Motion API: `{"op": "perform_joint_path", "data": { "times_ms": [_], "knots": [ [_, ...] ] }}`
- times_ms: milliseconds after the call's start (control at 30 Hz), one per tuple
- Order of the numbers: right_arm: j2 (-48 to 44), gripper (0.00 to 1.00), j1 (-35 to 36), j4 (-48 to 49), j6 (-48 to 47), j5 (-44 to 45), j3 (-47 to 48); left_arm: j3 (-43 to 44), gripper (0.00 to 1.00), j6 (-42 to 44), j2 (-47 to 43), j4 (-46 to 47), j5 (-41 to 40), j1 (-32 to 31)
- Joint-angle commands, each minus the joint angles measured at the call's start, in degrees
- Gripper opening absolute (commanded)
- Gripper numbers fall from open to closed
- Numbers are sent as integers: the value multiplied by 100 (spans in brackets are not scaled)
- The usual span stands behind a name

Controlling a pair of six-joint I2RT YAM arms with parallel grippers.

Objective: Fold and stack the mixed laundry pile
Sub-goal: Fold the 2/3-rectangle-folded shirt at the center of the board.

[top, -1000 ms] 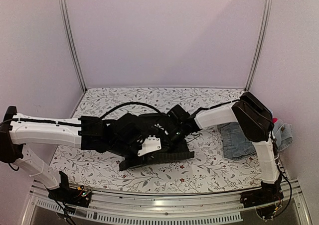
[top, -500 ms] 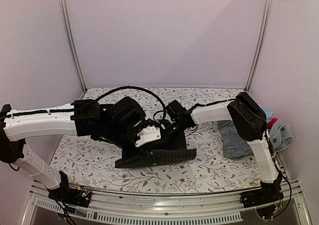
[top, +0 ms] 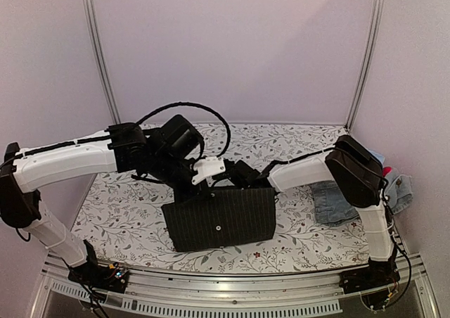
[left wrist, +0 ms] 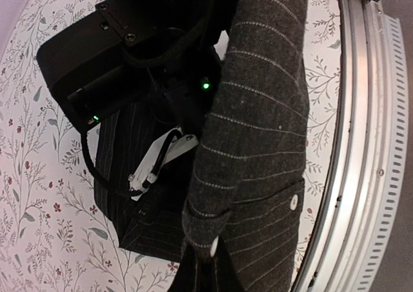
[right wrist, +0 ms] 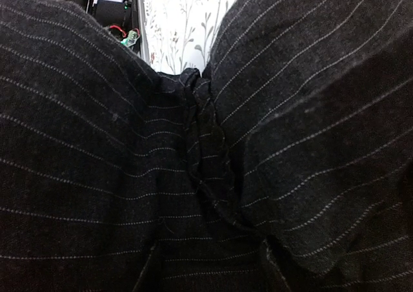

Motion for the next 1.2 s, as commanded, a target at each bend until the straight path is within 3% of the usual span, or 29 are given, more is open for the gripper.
{"op": "perform_joint_path", "data": {
  "times_ms": [0, 167, 333, 600, 767, 900, 1067, 1167],
  "knots": [
    [-366, 52, -445, -372, -107, 332, 484, 123, 0, 397, 187, 174, 117, 144],
    [-422, 56, -1066, -475, -76, 194, 1114, 152, 0, 602, 334, 291, 373, 294],
    [-481, 58, -1621, -367, 98, 2, 1345, 381, 0, 872, 573, 514, 532, 838],
    [-904, 64, -2308, 412, 832, 118, 716, 678, 0, 1493, 1497, 1178, 507, 1494],
    [-1252, 70, -2511, 528, 1284, 698, 245, 807, 1, 1693, 2133, 1558, 611, 1846],
    [-1410, 74, -2634, 765, 1558, 900, -339, 926, 10, 1636, 2565, 1917, 486, 2042],
    [-1651, 76, -2632, 647, 1515, 1220, -632, 1495, 35, 947, 2900, 1898, 148, 2364],
    [-1889, 76, -2632, 580, 1455, 1474, -799, 1585, 55, -20, 2594, 1766, 270, 2648]
  ]
}}
